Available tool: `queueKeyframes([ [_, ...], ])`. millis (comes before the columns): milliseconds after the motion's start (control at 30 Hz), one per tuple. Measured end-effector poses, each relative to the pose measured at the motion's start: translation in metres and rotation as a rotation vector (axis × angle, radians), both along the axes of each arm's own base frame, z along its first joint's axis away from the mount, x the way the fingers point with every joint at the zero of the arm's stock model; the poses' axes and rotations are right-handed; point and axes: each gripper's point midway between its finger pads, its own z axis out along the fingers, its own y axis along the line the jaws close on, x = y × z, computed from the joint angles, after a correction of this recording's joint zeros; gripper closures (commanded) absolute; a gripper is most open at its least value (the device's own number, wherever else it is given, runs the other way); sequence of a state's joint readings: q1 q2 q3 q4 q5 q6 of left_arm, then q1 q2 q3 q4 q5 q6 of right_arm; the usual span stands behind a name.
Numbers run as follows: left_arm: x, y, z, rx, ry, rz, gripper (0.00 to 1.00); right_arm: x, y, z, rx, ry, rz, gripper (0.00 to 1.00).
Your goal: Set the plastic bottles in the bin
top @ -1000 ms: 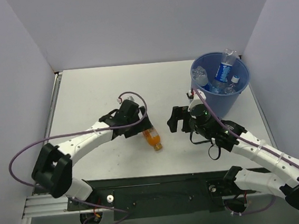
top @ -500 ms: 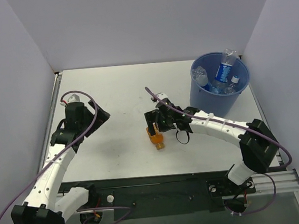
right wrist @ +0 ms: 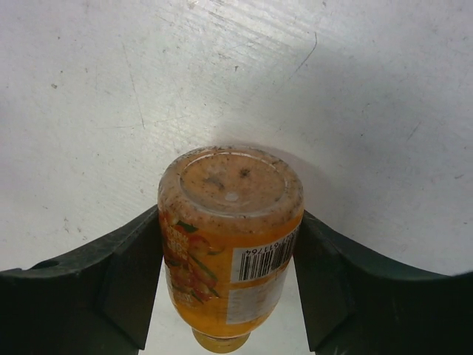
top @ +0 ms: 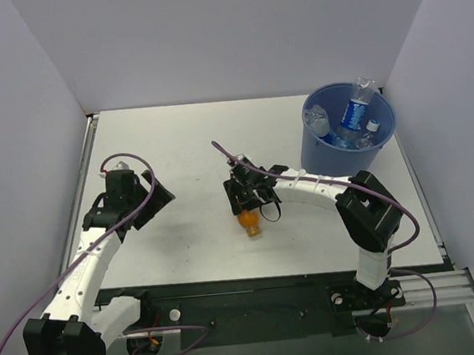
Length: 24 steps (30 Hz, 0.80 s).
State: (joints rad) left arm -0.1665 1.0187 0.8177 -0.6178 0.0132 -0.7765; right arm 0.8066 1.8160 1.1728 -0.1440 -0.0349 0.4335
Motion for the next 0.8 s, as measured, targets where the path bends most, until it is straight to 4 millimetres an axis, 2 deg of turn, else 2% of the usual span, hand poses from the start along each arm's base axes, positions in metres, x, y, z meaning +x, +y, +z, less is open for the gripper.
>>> queueKeyframes([
  [133, 0.001, 0.0, -0.005, 0.0, 0.021, -0.001, 0.03, 0.004, -0.002, 0.014, -0.01, -0.022, -0.002, 0.64],
  [200, 0.001, 0.0, -0.007, 0.001, 0.027, -0.001, 0.03, 0.008, -0.008, 0.034, -0.008, -0.056, -0.011, 0.63],
  [267, 0.001, 0.001, -0.007, -0.001, 0.027, 0.0, 0.03, 0.017, -0.018, 0.071, 0.005, -0.129, -0.034, 0.62],
  [333, 0.001, 0.001, -0.007, -0.005, 0.028, 0.0, 0.03, 0.033, -0.033, 0.129, 0.051, -0.259, -0.089, 0.6],
  [367, 0.001, 0.001, -0.007, -0.011, 0.029, -0.001, 0.03, 0.041, -0.045, 0.164, 0.083, -0.34, -0.127, 0.58],
  [400, 0.001, 0.0, -0.006, -0.015, 0.029, -0.002, 0.03, 0.047, -0.058, 0.194, 0.109, -0.41, -0.164, 0.57],
  [433, 0.001, 0.0, -0.006, -0.023, 0.029, -0.005, 0.03, 0.053, -0.077, 0.232, 0.146, -0.502, -0.218, 0.55],
  [533, 0.0, -0.002, -0.004, -0.046, 0.027, -0.016, 0.03, 0.054, -0.157, 0.336, 0.224, -0.777, -0.434, 0.54],
  [600, -0.001, -0.004, -0.001, -0.056, 0.022, -0.021, 0.03, 0.046, -0.21, 0.382, 0.231, -0.911, -0.586, 0.53],
  [633, -0.001, -0.004, 0.0, -0.059, 0.017, -0.023, 0.03, 0.04, -0.232, 0.4, 0.234, -0.965, -0.65, 0.52],
  [700, -0.002, -0.005, 0.002, -0.065, 0.01, -0.028, 0.03, 0.034, -0.266, 0.422, 0.224, -1.038, -0.753, 0.52],
  [733, -0.002, -0.006, 0.003, -0.068, 0.007, -0.03, 0.03, 0.034, -0.279, 0.427, 0.211, -1.057, -0.794, 0.52],
  [800, -0.002, -0.006, 0.005, -0.071, 0.003, -0.032, 0.03, 0.041, -0.297, 0.423, 0.162, -1.056, -0.852, 0.48],
])
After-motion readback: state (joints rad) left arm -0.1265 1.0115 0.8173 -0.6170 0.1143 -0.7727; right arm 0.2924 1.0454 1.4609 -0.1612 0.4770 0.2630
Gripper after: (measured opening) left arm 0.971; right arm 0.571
